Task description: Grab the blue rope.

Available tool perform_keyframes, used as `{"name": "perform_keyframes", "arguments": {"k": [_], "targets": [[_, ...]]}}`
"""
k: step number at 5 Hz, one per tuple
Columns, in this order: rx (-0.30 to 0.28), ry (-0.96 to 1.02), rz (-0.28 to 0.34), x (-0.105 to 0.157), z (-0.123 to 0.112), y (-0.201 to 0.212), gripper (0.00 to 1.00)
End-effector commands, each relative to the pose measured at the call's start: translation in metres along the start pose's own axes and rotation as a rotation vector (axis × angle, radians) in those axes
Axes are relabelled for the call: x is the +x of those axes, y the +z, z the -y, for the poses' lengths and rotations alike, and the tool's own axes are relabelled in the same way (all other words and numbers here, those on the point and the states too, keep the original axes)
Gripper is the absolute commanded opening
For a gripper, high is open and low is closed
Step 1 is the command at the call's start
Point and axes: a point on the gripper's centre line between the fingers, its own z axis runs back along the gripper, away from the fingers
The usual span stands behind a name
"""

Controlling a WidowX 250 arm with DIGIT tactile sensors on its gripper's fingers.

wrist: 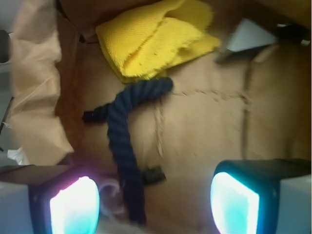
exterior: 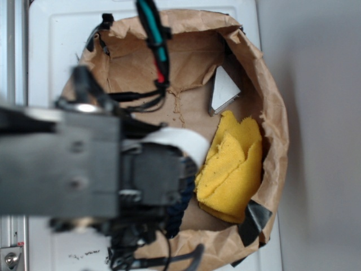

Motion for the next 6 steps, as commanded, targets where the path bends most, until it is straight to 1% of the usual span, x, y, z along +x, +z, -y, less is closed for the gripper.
{"name": "perform_keyframes", "arguments": {"k": [1, 2, 3, 4, 6], "targets": [[-0.100, 0.126, 0.026, -0.012, 0.011, -0.025, 1.00], [-0.146, 0.121, 0.024, -0.023, 0.021, -0.024, 1.00], [-0.236, 0.138, -0.023, -0.035, 0.040, -0.034, 1.00], [-0.236, 0.110, -0.012, -0.040, 0.047, -0.031, 1.00], [-0.236, 0.110, -0.012, -0.040, 0.047, -0.031, 1.00]]}}
